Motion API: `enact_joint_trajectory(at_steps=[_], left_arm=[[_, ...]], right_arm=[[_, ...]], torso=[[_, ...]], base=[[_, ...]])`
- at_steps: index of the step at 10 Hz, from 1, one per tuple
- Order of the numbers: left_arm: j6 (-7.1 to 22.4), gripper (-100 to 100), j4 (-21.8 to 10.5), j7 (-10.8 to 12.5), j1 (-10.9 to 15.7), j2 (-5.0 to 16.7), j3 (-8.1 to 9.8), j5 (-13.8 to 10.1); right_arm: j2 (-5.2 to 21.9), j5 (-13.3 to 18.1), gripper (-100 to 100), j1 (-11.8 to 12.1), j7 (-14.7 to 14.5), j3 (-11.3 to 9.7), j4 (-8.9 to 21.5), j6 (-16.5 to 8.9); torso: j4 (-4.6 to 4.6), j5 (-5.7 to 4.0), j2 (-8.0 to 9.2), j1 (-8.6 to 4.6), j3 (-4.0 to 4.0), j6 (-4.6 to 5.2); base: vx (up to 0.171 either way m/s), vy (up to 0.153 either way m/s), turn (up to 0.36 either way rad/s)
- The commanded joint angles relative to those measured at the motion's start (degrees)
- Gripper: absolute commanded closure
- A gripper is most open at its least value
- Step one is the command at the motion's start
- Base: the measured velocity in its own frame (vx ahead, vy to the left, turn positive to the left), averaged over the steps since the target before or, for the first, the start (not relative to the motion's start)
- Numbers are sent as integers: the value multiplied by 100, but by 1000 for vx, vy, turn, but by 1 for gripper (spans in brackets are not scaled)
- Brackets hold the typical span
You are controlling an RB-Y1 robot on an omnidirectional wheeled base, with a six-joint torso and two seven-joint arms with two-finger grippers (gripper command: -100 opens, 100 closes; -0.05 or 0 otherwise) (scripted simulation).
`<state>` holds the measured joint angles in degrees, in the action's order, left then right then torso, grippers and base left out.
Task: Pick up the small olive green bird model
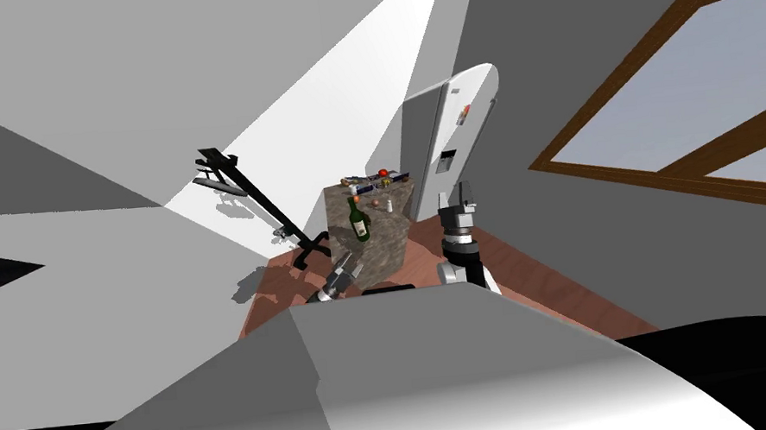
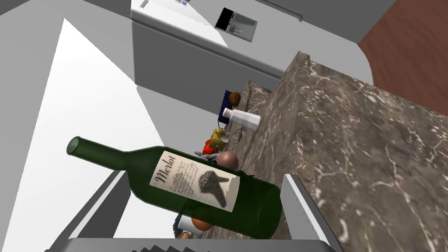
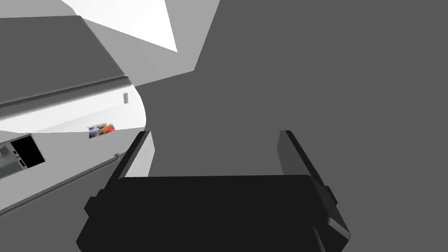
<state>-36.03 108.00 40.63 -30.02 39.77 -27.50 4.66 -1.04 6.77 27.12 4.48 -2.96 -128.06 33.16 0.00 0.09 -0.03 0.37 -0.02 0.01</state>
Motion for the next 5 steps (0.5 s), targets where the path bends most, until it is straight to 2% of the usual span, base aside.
enact_joint_trajectory(at_steps=[1,2,3,4,5], left_arm=[[-6,-100,-175,250,59,286,-158,-16],[-47,-100,-335,430,114,471,-393,-34],[-47,-100,-448,564,114,650,-433,-34],[-47,-100,-467,564,114,721,-433,-34],[-85,-100,-766,816,181,932,-709,-56]], right_arm=[[0,0,0,0,0,0,0,0],[0,0,0,1,0,1,0,0],[0,0,0,1,0,0,0,0],[0,0,0,1,0,1,0,0],[0,0,0,2,0,1,0,0]], torso=[[0,0,0,0,0,0],[0,0,-4,0,-2,-5],[-1,0,-8,1,-4,-1],[-1,0,-8,-2,-5,-4],[-1,-3,-10,-16,-5,-7]], base=[[-23,88,-154],[-13,87,-275],[-22,74,-206],[-19,37,13],[-29,41,-369]])
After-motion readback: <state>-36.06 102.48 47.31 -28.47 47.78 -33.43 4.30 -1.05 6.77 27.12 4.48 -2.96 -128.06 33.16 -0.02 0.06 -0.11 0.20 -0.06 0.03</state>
